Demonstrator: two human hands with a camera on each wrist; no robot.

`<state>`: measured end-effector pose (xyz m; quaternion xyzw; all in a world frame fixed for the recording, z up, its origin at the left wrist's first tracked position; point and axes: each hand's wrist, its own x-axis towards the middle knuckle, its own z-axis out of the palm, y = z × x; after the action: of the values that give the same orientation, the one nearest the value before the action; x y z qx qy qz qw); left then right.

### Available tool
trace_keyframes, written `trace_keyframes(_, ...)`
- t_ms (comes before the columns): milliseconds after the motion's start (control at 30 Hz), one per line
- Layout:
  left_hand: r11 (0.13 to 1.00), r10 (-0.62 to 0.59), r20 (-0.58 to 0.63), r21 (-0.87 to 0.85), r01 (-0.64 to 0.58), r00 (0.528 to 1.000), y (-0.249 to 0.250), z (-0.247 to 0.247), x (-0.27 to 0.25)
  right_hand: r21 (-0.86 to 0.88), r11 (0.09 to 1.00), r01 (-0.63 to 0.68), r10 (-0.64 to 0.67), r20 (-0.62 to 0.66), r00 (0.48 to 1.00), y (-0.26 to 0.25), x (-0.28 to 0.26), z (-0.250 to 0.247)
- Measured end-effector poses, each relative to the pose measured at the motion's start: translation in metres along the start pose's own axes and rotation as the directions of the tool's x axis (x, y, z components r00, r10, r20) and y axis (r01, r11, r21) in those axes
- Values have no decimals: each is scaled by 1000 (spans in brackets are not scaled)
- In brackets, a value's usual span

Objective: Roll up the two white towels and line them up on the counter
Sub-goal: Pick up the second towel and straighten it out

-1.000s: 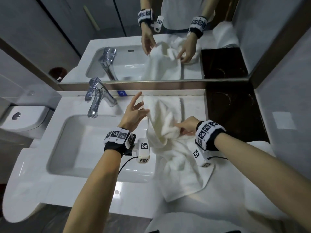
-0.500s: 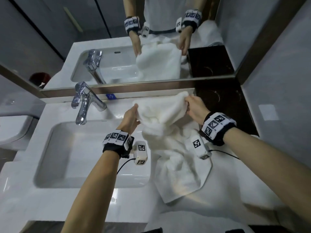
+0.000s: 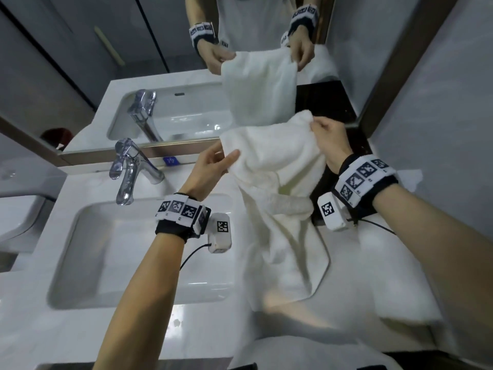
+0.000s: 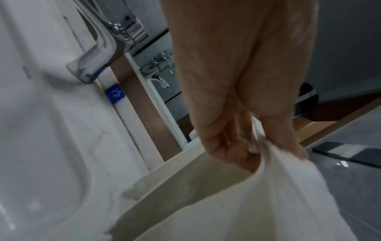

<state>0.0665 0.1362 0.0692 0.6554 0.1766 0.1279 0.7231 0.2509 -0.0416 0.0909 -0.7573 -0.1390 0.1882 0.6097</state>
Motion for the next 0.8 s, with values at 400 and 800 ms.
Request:
trace_keyframes(400, 956, -288, -221, -15, 292, 932, -50, 10, 1, -83, 958, -274, 284, 154, 946, 45, 14, -18)
trace_keyframes(800, 950, -304, -257, -158, 270, 917, -85, 12, 5, -96, 958, -271, 281, 126, 951, 97, 21, 7)
